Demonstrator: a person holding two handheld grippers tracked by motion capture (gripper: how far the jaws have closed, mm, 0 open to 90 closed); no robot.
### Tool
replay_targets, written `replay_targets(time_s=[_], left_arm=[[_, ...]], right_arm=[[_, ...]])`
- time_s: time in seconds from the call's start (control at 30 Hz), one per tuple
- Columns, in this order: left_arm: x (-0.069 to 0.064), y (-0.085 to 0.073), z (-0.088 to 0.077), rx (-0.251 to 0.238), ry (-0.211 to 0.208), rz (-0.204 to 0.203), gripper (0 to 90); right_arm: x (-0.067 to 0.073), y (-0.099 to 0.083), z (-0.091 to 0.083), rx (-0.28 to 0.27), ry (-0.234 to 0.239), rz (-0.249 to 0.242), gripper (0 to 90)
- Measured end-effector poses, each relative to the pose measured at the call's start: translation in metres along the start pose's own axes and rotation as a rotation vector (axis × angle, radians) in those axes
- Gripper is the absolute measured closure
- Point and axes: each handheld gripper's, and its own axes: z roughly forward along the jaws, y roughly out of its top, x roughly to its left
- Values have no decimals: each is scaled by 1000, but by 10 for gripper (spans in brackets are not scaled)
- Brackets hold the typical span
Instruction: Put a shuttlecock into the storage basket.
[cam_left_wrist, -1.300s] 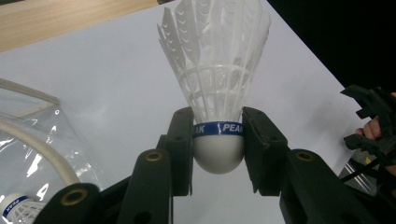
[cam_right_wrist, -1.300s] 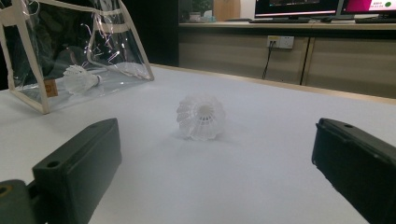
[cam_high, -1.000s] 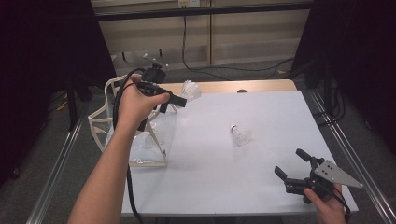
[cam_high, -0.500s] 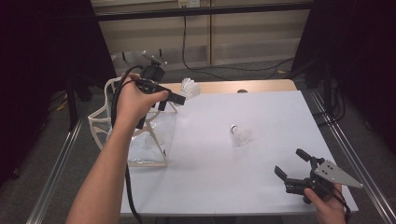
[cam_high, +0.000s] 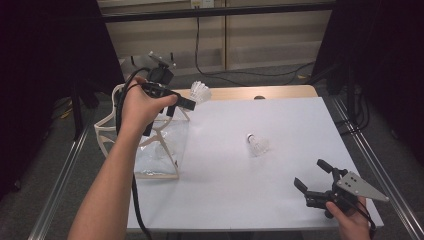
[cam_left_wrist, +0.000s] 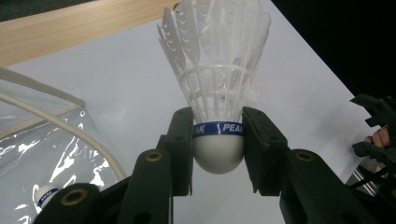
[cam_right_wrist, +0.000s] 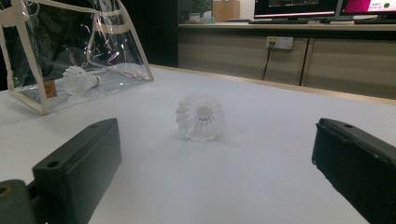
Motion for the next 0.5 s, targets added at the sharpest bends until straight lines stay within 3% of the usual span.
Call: replay_targets(time_s=[0.5], left_arm=[[2, 2, -8, 0, 18, -6, 656]], right_arm=[[-1, 0, 0, -2, 0, -5, 11]])
